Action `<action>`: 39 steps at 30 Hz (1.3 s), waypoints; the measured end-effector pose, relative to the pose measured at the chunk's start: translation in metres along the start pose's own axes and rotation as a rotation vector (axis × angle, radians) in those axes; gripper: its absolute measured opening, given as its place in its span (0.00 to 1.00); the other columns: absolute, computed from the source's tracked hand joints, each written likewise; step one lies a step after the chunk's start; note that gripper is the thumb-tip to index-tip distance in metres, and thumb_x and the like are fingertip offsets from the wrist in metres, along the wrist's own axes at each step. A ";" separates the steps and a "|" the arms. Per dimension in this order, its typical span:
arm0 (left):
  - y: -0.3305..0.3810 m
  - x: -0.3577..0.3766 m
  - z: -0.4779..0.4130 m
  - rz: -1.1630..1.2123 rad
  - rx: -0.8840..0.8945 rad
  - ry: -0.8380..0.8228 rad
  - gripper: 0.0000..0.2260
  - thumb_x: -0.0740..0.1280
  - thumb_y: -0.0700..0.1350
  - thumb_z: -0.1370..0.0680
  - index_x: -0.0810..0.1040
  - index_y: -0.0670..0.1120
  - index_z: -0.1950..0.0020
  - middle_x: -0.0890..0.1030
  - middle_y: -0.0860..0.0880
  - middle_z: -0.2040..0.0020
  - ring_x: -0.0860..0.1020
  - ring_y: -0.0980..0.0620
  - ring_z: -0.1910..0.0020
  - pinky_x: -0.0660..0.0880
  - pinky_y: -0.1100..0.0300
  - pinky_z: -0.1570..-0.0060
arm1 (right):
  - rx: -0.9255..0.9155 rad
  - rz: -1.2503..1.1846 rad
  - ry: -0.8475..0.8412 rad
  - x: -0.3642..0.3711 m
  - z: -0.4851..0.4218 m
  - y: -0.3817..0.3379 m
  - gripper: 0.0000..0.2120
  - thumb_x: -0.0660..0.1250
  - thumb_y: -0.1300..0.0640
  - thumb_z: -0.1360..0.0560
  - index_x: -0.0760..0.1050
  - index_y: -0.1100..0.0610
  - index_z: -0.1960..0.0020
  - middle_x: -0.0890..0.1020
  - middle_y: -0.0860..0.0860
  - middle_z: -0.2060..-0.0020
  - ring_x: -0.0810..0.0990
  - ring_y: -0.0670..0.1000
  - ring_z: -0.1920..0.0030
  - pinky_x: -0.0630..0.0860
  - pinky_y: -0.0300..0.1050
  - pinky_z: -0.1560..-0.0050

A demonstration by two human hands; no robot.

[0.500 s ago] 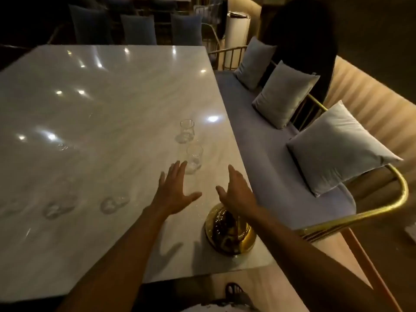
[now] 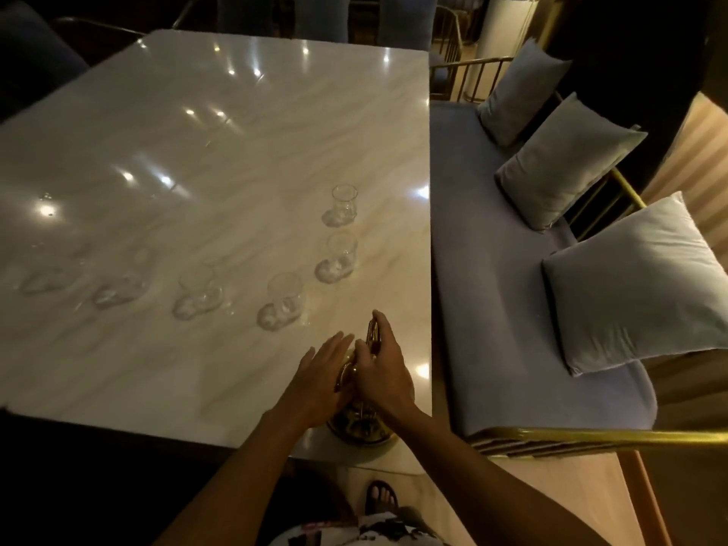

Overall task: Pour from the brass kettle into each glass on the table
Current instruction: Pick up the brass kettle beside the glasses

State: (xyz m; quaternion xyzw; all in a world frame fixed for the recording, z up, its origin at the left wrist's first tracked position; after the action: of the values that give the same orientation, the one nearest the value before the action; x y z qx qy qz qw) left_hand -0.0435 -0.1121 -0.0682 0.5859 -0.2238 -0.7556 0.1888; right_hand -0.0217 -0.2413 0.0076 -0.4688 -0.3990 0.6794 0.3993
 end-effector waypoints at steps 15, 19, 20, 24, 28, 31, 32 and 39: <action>0.023 -0.001 -0.050 0.272 0.132 -0.071 0.20 0.63 0.51 0.16 0.70 0.49 0.24 0.74 0.48 0.27 0.77 0.53 0.32 0.73 0.51 0.30 | -0.067 0.202 0.005 -0.025 -0.059 -0.006 0.17 0.60 0.39 0.23 0.67 0.29 0.35 0.85 0.44 0.62 0.84 0.49 0.65 0.83 0.54 0.60; 0.033 -0.018 -0.076 0.283 0.185 -0.014 0.35 0.54 0.65 0.22 0.67 0.46 0.21 0.68 0.45 0.22 0.68 0.50 0.23 0.59 0.54 0.21 | -0.127 0.164 0.015 -0.041 -0.085 -0.039 0.19 0.63 0.53 0.20 0.71 0.47 0.30 0.85 0.45 0.50 0.83 0.43 0.62 0.82 0.39 0.57; 0.036 -0.023 -0.083 0.322 0.203 -0.011 0.36 0.54 0.71 0.25 0.68 0.52 0.23 0.70 0.44 0.23 0.69 0.46 0.24 0.62 0.50 0.22 | -0.144 0.169 0.008 -0.045 -0.091 -0.049 0.19 0.63 0.55 0.20 0.71 0.49 0.30 0.84 0.45 0.51 0.82 0.39 0.66 0.79 0.32 0.61; 0.047 -0.050 -0.114 0.333 0.252 0.070 0.30 0.58 0.69 0.22 0.68 0.54 0.25 0.76 0.47 0.28 0.75 0.52 0.31 0.73 0.56 0.32 | -0.207 0.206 -0.023 -0.059 -0.120 -0.083 0.19 0.62 0.56 0.19 0.70 0.53 0.29 0.80 0.47 0.60 0.74 0.34 0.77 0.68 0.26 0.74; 0.049 -0.067 -0.158 0.294 0.311 0.124 0.27 0.65 0.62 0.19 0.68 0.50 0.24 0.76 0.49 0.29 0.76 0.52 0.32 0.77 0.49 0.35 | -0.273 0.269 -0.024 -0.073 -0.164 -0.102 0.19 0.62 0.53 0.19 0.70 0.51 0.29 0.83 0.54 0.42 0.71 0.31 0.76 0.71 0.26 0.65; 0.054 -0.076 -0.189 0.271 0.318 0.182 0.27 0.65 0.64 0.20 0.68 0.52 0.26 0.77 0.50 0.32 0.79 0.51 0.36 0.79 0.48 0.38 | -0.305 0.309 -0.034 -0.083 -0.200 -0.115 0.18 0.62 0.53 0.19 0.71 0.51 0.30 0.81 0.57 0.40 0.71 0.33 0.74 0.72 0.27 0.62; 0.058 -0.078 -0.199 0.258 0.304 0.205 0.27 0.64 0.66 0.21 0.68 0.52 0.27 0.78 0.50 0.34 0.79 0.51 0.38 0.79 0.48 0.39 | -0.317 0.319 -0.044 -0.086 -0.212 -0.121 0.18 0.62 0.53 0.19 0.71 0.51 0.30 0.80 0.55 0.37 0.74 0.34 0.69 0.75 0.32 0.56; 0.067 -0.081 -0.274 0.279 0.207 0.261 0.38 0.70 0.70 0.27 0.63 0.54 0.23 0.74 0.52 0.30 0.75 0.52 0.32 0.76 0.47 0.34 | -0.345 0.380 -0.224 -0.100 -0.298 -0.138 0.19 0.61 0.56 0.19 0.70 0.55 0.29 0.76 0.50 0.33 0.80 0.48 0.41 0.74 0.38 0.40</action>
State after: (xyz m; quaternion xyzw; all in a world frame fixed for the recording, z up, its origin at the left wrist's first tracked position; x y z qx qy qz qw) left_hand 0.2431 -0.1554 -0.0241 0.6583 -0.3529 -0.6130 0.2575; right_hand 0.3102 -0.2328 0.0932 -0.5184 -0.4554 0.7116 0.1326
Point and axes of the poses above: each hand's wrist, its own z-axis away from the middle knuckle, its own x-axis out of the palm, y = z × x, the point moved 3 cm from there along -z, towards the middle knuckle
